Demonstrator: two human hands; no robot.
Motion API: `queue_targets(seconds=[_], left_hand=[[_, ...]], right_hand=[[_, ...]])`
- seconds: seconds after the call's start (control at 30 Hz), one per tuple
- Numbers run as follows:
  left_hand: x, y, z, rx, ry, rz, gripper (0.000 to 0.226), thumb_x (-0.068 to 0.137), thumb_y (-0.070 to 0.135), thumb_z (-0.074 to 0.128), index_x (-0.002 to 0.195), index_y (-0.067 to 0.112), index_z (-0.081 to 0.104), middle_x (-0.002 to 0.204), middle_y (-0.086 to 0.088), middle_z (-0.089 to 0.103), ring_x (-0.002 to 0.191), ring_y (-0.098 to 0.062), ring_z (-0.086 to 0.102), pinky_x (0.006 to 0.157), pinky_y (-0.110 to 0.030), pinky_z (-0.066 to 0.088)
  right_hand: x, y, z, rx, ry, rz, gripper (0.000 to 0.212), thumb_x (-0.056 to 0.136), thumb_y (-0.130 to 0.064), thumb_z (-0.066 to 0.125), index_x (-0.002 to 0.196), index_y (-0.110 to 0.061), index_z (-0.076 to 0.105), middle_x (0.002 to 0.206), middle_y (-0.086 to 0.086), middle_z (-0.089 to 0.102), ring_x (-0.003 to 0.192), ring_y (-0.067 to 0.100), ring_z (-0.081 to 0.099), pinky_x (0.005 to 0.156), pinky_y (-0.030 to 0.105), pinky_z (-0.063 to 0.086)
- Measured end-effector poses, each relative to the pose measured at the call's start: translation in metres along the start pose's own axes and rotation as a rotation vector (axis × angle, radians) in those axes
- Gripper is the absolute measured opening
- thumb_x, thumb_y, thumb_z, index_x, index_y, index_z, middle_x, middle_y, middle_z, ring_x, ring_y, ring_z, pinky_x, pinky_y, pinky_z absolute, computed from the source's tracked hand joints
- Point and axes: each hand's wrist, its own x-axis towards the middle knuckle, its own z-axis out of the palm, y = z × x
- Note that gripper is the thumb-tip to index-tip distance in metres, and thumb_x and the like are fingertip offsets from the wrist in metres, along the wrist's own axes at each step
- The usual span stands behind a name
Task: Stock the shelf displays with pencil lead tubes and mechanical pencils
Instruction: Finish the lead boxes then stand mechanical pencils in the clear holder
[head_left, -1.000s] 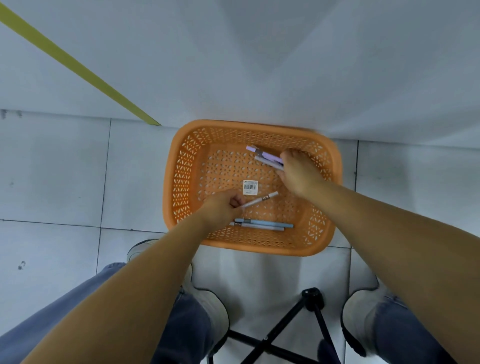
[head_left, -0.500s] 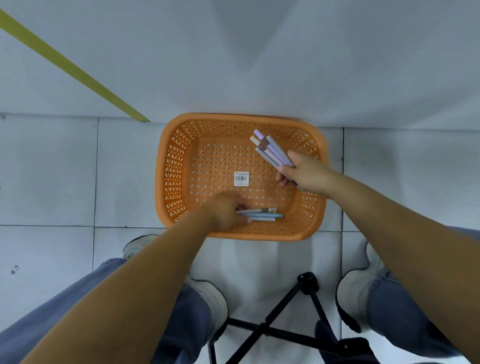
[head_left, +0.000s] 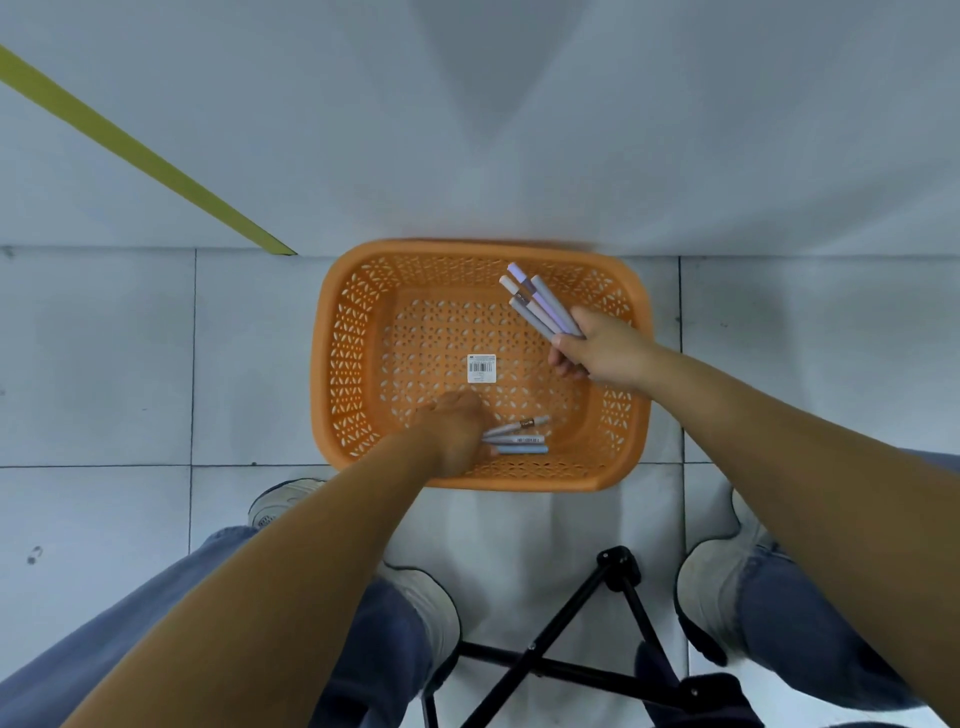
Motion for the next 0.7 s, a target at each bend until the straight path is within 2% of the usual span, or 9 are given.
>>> queue_targets(seconds=[0.13, 0.23, 0.3, 0.37, 0.43, 0.57, 0.63, 0.7], left_hand=[[-0.003, -0.004, 0.002, -0.038, 0.056, 0.013, 0.035, 0.103, 0.038, 0.05, 0.13, 0.016, 0.056, 0.135, -0.012, 0.053, 0.123, -0.03, 0.049, 0.104, -0.043, 0.042], [-0.014, -0.008, -0.004, -0.29, 0.147, -0.059, 0.033, 0.107, 0.026, 0.045, 0.133, 0.007, 0.051, 0.128, -0.021, 0.061, 0.114, -0.036, 0.058, 0.092, -0.036, 0.042], [-0.026, -0.012, -0.012, -0.456, 0.306, -0.105, 0.03, 0.107, 0.02, 0.044, 0.127, -0.001, 0.05, 0.112, -0.026, 0.066, 0.098, -0.039, 0.063, 0.076, -0.035, 0.04], [-0.041, -0.013, -0.027, -0.635, 0.482, -0.167, 0.024, 0.107, 0.024, 0.044, 0.115, 0.003, 0.053, 0.086, -0.014, 0.064, 0.071, -0.028, 0.059, 0.063, -0.035, 0.039], [-0.059, -0.006, -0.049, -0.88, 0.613, -0.187, 0.025, 0.106, 0.036, 0.045, 0.1, 0.012, 0.052, 0.071, 0.0, 0.054, 0.058, -0.015, 0.049, 0.058, -0.032, 0.04], [-0.102, 0.035, -0.096, -1.23, 0.838, -0.038, 0.037, 0.087, 0.058, 0.062, 0.078, 0.025, 0.05, 0.052, 0.015, 0.041, 0.049, -0.009, 0.038, 0.048, -0.027, 0.034], [-0.125, 0.06, -0.119, -1.325, 0.867, 0.06, 0.038, 0.076, 0.062, 0.07, 0.089, 0.027, 0.063, 0.048, 0.018, 0.044, 0.044, -0.003, 0.039, 0.046, -0.021, 0.034], [-0.148, 0.082, -0.142, -1.424, 0.845, 0.192, 0.041, 0.075, 0.055, 0.077, 0.105, 0.029, 0.069, 0.049, 0.018, 0.044, 0.043, -0.002, 0.039, 0.044, -0.018, 0.034]], right_hand=[[-0.009, -0.008, -0.006, 0.053, 0.038, -0.012, 0.03, 0.103, -0.014, 0.042, 0.133, -0.013, 0.043, 0.09, 0.002, 0.065, 0.079, 0.017, 0.064, 0.071, 0.028, 0.055], [-0.02, -0.018, -0.011, 0.112, 0.057, -0.028, 0.028, 0.103, -0.011, 0.041, 0.131, -0.009, 0.044, 0.09, 0.007, 0.064, 0.075, 0.019, 0.063, 0.062, 0.023, 0.054], [-0.03, -0.026, -0.013, 0.163, 0.108, -0.056, 0.026, 0.102, -0.01, 0.042, 0.128, -0.008, 0.046, 0.089, 0.011, 0.064, 0.069, 0.02, 0.063, 0.055, 0.023, 0.054], [-0.044, -0.037, -0.015, 0.179, 0.174, -0.092, 0.022, 0.101, -0.011, 0.042, 0.123, -0.007, 0.048, 0.092, 0.014, 0.064, 0.066, 0.02, 0.066, 0.055, 0.024, 0.057], [-0.061, -0.051, -0.015, 0.189, 0.189, -0.14, 0.021, 0.101, -0.012, 0.042, 0.122, -0.012, 0.048, 0.092, 0.015, 0.067, 0.064, 0.021, 0.068, 0.058, 0.028, 0.059], [-0.101, -0.083, -0.015, 0.214, 0.17, -0.282, 0.016, 0.102, -0.017, 0.041, 0.117, -0.019, 0.048, 0.089, 0.01, 0.068, 0.069, 0.026, 0.071, 0.067, 0.045, 0.061], [-0.124, -0.103, -0.02, 0.238, 0.174, -0.378, 0.012, 0.103, -0.02, 0.042, 0.114, -0.019, 0.048, 0.087, 0.006, 0.066, 0.065, 0.024, 0.07, 0.062, 0.045, 0.059], [-0.15, -0.123, -0.029, 0.229, 0.174, -0.484, 0.01, 0.103, -0.022, 0.042, 0.112, -0.021, 0.046, 0.086, 0.005, 0.065, 0.063, 0.025, 0.069, 0.055, 0.037, 0.057]])
